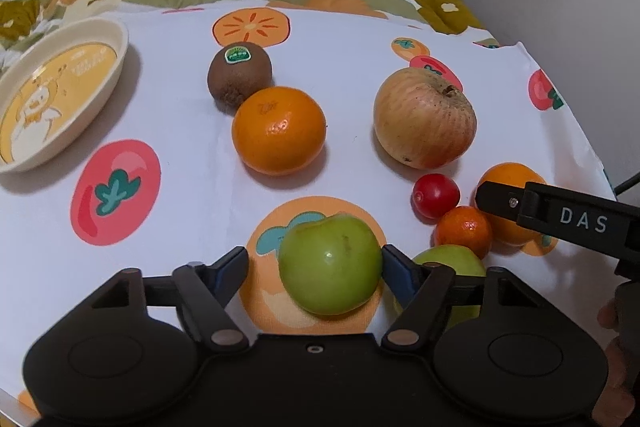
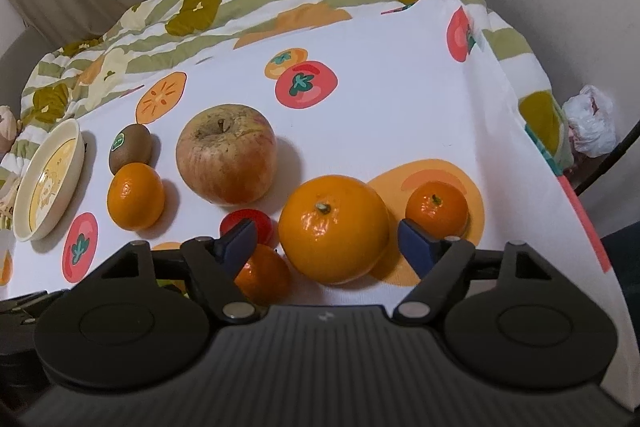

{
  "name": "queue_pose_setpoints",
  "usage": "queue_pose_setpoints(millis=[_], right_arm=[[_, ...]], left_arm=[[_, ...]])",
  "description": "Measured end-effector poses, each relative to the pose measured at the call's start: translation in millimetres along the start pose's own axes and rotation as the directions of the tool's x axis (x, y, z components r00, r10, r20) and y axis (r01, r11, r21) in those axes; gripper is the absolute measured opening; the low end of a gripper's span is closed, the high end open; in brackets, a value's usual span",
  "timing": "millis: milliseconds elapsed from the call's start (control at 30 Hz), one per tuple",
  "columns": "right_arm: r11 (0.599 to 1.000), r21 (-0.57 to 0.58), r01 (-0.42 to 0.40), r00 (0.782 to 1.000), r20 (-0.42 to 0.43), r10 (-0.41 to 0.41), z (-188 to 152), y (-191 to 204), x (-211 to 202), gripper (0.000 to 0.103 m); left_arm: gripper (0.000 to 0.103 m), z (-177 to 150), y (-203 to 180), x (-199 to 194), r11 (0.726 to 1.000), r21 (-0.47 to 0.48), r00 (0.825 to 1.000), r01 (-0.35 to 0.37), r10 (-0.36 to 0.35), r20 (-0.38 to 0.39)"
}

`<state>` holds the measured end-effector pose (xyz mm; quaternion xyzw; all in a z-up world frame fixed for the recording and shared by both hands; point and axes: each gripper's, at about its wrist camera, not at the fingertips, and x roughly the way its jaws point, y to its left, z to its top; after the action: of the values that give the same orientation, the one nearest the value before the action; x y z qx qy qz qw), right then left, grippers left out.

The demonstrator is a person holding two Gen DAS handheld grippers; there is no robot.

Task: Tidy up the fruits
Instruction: 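Grasp the green apple with the left tool while the right tool grasps the orange, then carry the green apple and orange toward the duck plate with both tools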

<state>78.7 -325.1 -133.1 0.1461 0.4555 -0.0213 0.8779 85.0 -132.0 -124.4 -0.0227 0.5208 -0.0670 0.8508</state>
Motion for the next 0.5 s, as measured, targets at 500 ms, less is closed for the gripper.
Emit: queue_pose_setpoints(millis=[500], right_arm=[[1.000, 0.002, -0.007, 1.000, -0.009, 0.007, 2.5, -3.6, 10.7, 0.079]], left_arm=[[0.059, -0.4, -1.7, 5.1, 1.000, -0.005, 1.000, 0.026, -0.026, 0.003]])
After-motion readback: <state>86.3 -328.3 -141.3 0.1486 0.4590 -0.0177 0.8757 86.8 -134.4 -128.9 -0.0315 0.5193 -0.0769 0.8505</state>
